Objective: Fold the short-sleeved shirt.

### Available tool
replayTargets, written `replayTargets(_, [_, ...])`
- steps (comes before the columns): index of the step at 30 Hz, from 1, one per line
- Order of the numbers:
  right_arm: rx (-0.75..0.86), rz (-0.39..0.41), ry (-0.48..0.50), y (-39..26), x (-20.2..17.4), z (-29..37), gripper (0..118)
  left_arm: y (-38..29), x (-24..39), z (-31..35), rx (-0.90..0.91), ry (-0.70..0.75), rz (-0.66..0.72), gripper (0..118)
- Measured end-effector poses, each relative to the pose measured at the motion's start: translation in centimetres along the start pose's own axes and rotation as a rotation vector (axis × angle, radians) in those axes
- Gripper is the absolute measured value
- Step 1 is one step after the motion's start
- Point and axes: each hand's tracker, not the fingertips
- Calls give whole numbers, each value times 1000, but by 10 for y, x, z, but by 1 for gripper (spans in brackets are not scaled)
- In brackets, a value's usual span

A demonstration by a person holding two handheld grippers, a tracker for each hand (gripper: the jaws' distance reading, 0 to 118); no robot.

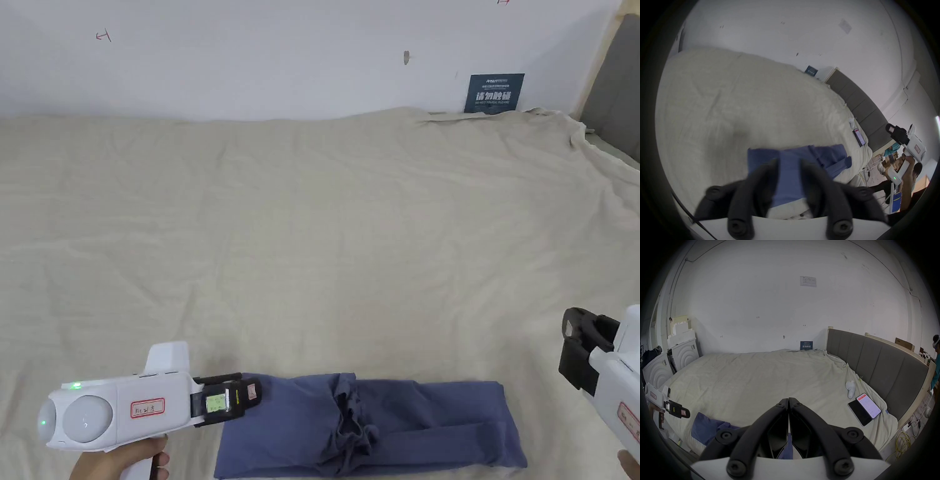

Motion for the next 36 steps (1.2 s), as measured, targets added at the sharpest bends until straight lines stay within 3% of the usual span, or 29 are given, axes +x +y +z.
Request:
replayTargets(1, [-3, 1, 0, 0, 0, -1, 0, -3, -7, -4, -15, 7, 20, 72])
replayTargets(3, [-5, 3, -2, 0, -1, -1, 0, -6, -21, -10, -31, 1, 26, 98])
replayTargets(4, [-6, 4, -3, -1, -2, -1, 0, -8, -27, -14, -34, 1, 37, 103])
replayTargets(9, [-19, 10, -6, -3, -4, -3, 0, -13, -51, -38, -110, -58, 94, 103])
replayTargets(12, [-24, 13, -9, -3, -4, -3, 0, -12, -52, -50, -138, -63, 82, 96])
replayTargets(16, [-33, 13, -18, -5, -2, -5, 0, -11, -51, -64, -175, -77, 63, 65])
replayTargets(18, [-36, 13, -21, -5, -1, -5, 0, -10, -50, -66, -181, -71, 53, 59])
replayTargets(22, [-38, 13, -24, -5, 0, -5, 0, -10, -56, -61, -180, -64, 76, 25])
replayTargets(36, [-13, 12, 9, 3, -7, -9, 0, 1, -34, 0, -117, 62, 40, 16])
